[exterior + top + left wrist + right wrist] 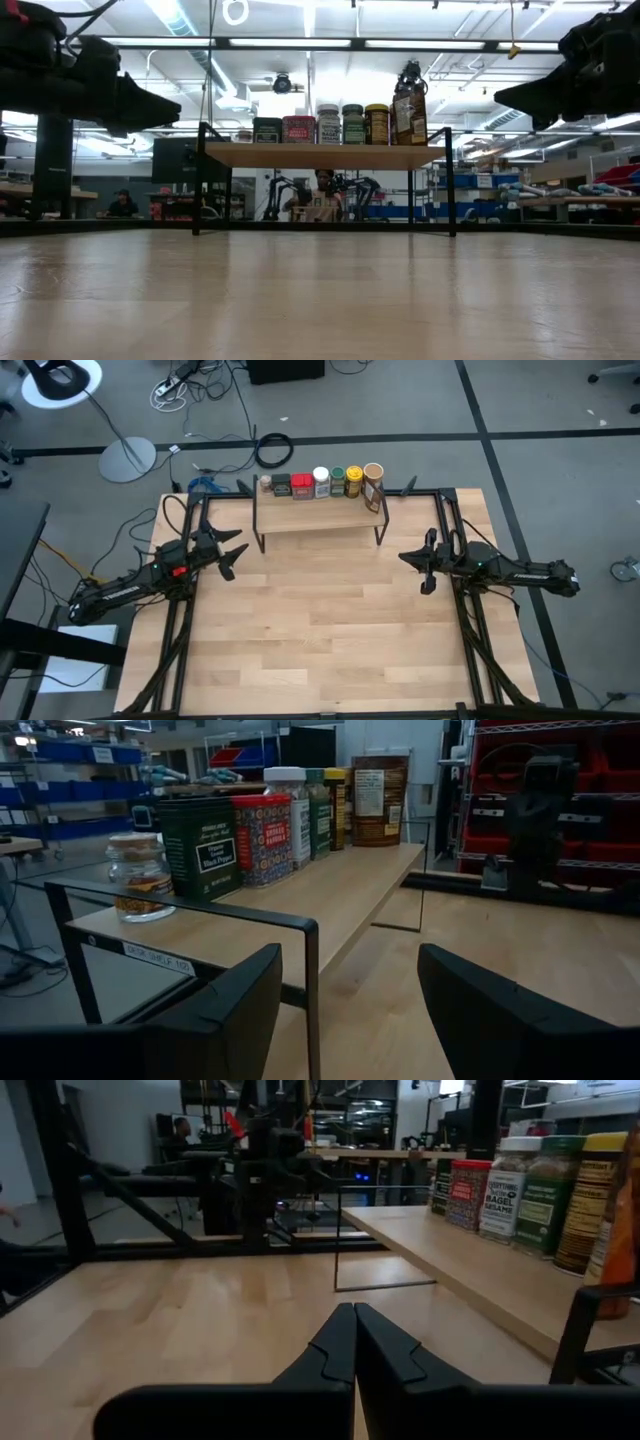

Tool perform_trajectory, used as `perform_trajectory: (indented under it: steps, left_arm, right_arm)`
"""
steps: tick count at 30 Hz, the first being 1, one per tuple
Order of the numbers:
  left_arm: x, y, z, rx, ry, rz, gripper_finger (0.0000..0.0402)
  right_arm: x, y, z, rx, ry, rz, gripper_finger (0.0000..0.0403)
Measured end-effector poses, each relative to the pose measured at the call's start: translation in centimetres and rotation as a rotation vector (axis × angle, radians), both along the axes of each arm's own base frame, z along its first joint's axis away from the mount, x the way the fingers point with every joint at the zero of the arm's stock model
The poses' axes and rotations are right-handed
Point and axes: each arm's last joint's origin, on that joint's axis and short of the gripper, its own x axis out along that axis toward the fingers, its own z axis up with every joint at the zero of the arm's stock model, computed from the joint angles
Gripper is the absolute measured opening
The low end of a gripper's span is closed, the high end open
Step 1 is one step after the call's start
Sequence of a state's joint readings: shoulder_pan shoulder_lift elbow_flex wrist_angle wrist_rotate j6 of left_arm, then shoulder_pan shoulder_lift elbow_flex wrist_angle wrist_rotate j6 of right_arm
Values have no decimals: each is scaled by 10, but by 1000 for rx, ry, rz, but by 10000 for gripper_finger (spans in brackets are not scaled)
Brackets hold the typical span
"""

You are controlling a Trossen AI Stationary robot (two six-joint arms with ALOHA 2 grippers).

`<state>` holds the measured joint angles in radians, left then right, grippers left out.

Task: Shelf spices
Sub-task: Return to Home Position

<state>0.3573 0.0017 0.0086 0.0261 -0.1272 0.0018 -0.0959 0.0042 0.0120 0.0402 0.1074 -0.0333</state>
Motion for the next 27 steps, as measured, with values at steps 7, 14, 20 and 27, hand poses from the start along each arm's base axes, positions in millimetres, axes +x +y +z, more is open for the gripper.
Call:
perform_trajectory:
  steps: [7, 14, 20, 27]
  left_arm:
    - [0, 0, 0, -4, 4, -6, 239]
    - [0, 0, -1, 41, 36, -7, 239]
    - [0, 0, -1, 33, 30, -7, 239]
    - [0, 0, -1, 23, 18, -6, 239]
  right_arm:
    - [0, 0, 0, 108, -23, 2, 2]
    - [0, 0, -1, 53, 4, 2, 13]
    - [1, 0, -2, 5, 34, 7, 15]
    - [1, 0, -3, 1, 38, 7, 11]
